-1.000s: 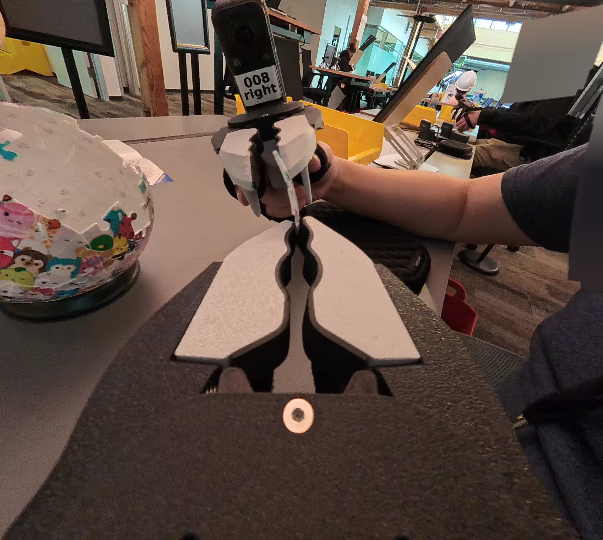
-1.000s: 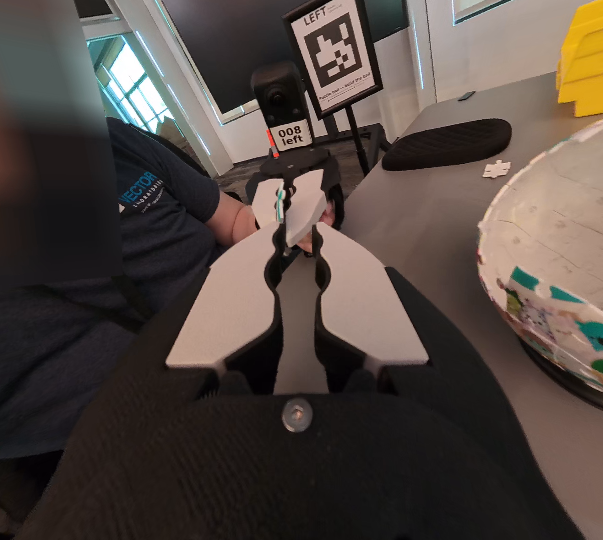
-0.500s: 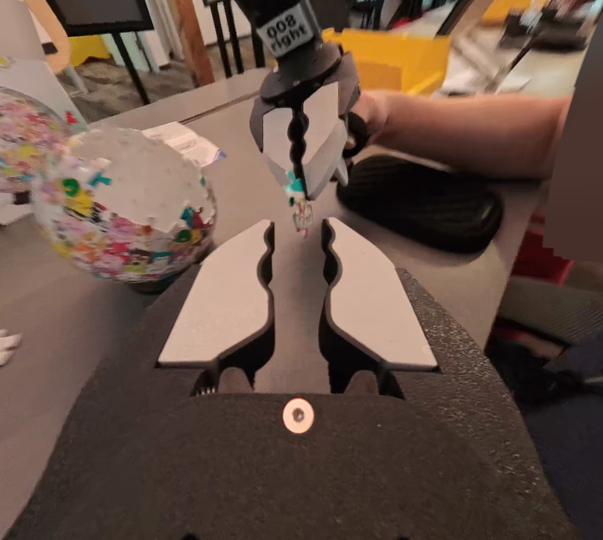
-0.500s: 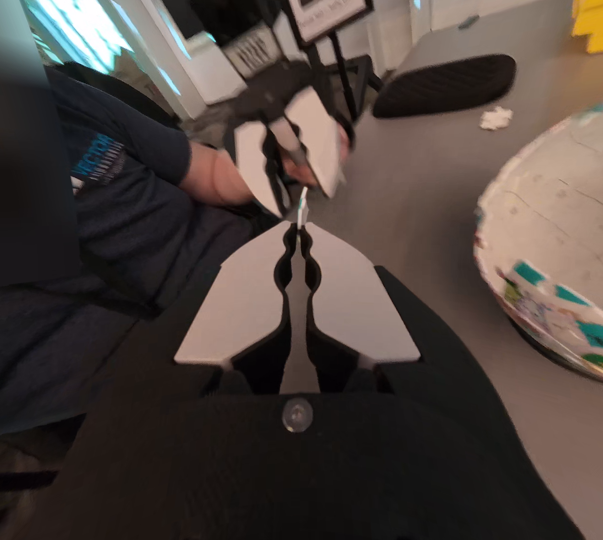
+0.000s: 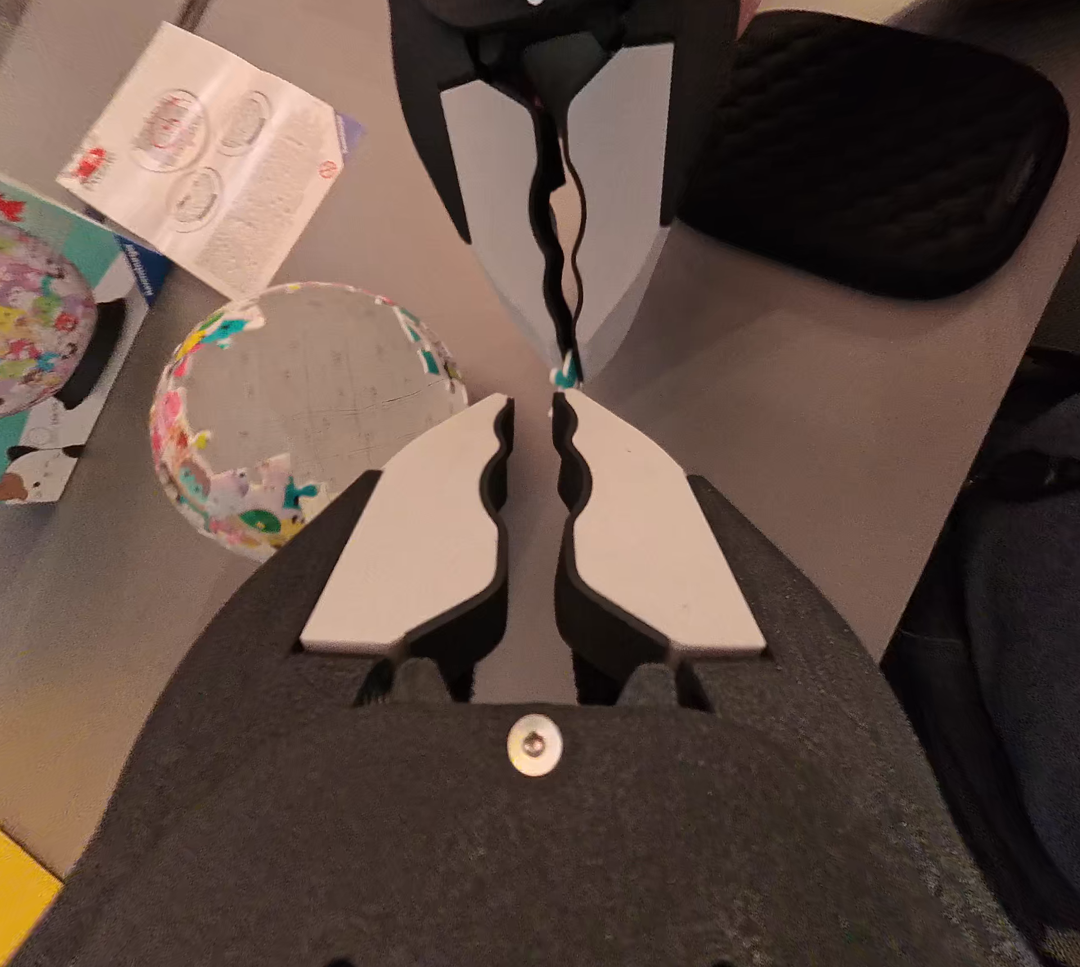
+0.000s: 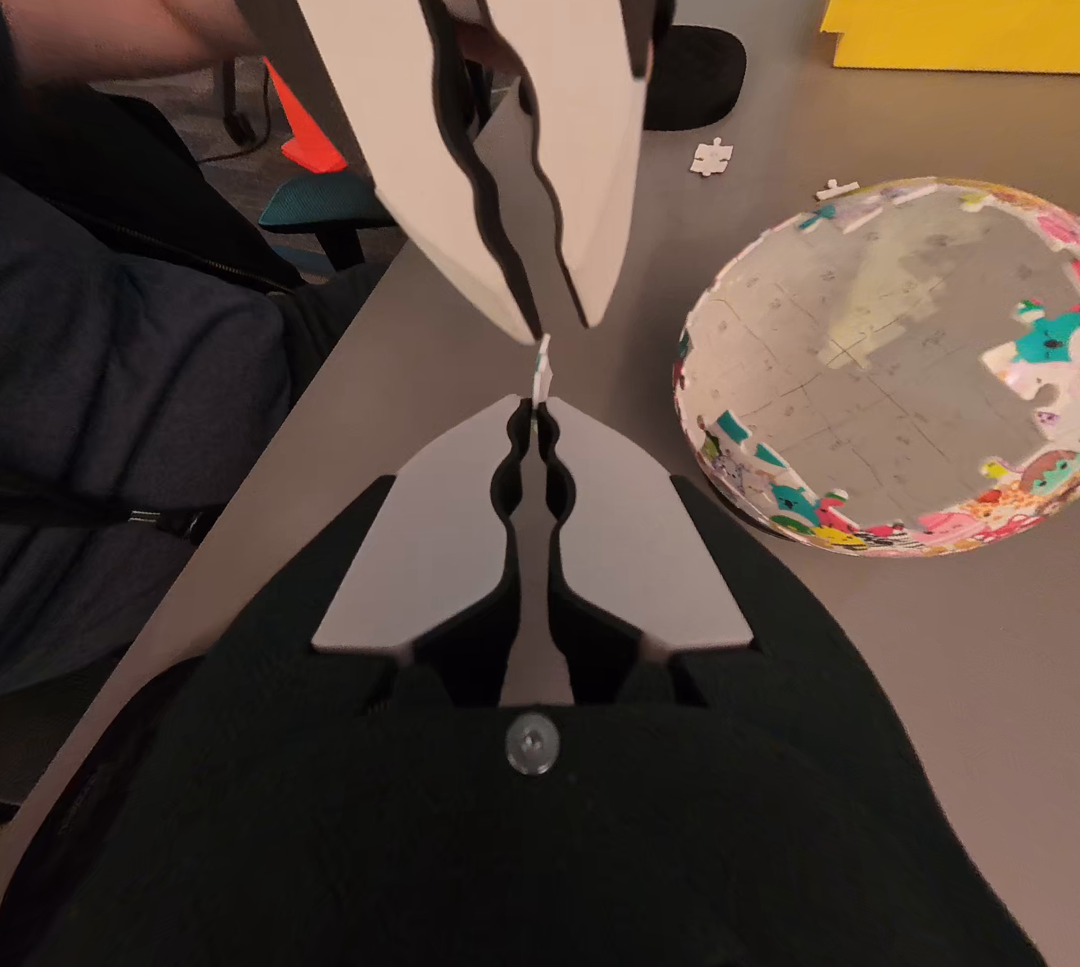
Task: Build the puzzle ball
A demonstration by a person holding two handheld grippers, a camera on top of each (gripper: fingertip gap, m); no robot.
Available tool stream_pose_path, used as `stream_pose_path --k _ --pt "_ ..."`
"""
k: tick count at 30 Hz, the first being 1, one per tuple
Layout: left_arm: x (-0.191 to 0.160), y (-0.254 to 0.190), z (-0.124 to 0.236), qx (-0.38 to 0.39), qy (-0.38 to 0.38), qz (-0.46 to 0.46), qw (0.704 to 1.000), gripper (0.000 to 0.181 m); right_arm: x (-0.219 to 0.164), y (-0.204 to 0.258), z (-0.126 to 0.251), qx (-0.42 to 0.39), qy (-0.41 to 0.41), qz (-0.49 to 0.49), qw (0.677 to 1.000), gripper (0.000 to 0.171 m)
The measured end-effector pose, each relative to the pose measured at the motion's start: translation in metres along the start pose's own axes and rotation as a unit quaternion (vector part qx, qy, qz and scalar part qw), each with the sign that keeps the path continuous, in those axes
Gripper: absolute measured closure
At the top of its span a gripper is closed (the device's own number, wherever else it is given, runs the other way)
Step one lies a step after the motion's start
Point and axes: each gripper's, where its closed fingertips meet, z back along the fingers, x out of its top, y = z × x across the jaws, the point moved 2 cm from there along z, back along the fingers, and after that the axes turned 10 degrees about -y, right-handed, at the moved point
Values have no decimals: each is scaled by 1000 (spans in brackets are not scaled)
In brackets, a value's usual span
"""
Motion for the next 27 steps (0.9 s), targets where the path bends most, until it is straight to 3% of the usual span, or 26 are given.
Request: stream_pose_path --k 5,14,20,25,27 --pt "-1 2 -9 -23 64 -26 997 168 -6 -3 1 -16 27 29 999 168" --pt "-2 -2 -13 -84 111 -28 990 172 -7 -3 2 -25 37 51 998 168" --pt "-1 -6 -13 -101 116 -31 988 170 0 0 3 -26 18 68 997 168" --pt "2 -5 -12 -91 79 -18 993 179 5 -2 5 -49 6 97 994 167" --pt "10 2 -5 -73 34 5 997 179 15 -9 11 -80 -58 105 990 141"
